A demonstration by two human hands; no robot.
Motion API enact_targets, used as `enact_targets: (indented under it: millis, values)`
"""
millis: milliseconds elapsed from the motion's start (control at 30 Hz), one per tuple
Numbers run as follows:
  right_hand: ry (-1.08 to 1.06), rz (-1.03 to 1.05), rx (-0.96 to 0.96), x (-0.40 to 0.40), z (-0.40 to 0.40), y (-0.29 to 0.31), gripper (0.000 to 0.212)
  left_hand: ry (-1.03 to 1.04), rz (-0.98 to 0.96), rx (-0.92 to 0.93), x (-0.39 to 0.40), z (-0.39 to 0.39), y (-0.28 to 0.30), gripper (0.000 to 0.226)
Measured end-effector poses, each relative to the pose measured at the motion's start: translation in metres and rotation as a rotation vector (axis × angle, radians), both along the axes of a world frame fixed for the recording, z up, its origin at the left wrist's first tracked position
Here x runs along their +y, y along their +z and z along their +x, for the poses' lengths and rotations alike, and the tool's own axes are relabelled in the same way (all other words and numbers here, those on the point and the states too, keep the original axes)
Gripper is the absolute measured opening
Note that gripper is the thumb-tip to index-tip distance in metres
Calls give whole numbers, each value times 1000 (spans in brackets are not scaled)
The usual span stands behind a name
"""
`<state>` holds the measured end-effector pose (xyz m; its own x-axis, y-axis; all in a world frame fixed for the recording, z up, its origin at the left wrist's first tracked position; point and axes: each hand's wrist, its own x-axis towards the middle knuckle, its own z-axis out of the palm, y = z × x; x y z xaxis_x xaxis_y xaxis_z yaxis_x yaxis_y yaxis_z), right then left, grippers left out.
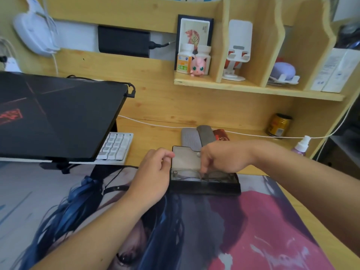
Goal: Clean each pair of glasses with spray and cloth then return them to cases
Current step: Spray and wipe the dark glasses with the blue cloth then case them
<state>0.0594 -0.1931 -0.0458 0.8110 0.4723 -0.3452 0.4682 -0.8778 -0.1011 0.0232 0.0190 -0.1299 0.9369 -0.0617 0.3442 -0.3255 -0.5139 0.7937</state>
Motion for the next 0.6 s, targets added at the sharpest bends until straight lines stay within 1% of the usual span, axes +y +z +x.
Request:
enact_targets:
  millis: [67, 133, 167, 200, 267, 300, 333, 367, 400, 433, 467, 533, 567, 600]
  values:
    - [-28, 12, -8, -1, -5, -2, 55, -39, 4, 28, 0, 0, -1, 25]
    - [-71, 113, -37, -3, -15, -6, 61, -88, 11, 86, 2, 1, 0, 37]
    - [-123, 205, -111, -6, -22, -8, 60, -114, 20, 117, 3, 0, 2, 45]
    - [-210, 339, -241, -11, -28, -11, 58, -147, 19, 150, 3, -2, 5, 53]
    - [-468, 662, -525, -31, -43, -20, 45, -226, -26, 226, 2, -6, 11, 60]
    - [-586, 813, -595, -40, -49, -27, 38, -252, -66, 250, 2, -6, 13, 61]
    - [-677, 916, -607, -48, -55, -37, 32, -264, -110, 261, 1, -7, 14, 61]
    - [-744, 977, -577, -53, -61, -48, 26, -265, -162, 259, 0, -6, 14, 61]
    - [-793, 1037, -520, -55, -65, -59, 21, -252, -221, 236, 0, -5, 14, 63]
    - [-831, 1119, -451, -54, -69, -66, 20, -237, -288, 199, 0, -2, 13, 66]
    - [-861, 1228, -385, -51, -72, -68, 24, -223, -343, 158, 1, 0, 12, 67]
    - [-880, 1449, -320, -46, -76, -64, 34, -245, -427, 36, 1, -3, 11, 56]
    - [-851, 1493, -330, -47, -79, -61, 40, -259, -449, -30, 1, -5, 11, 54]
    - [-810, 1493, -340, -48, -82, -60, 45, -271, -451, -80, 2, -8, 10, 57]
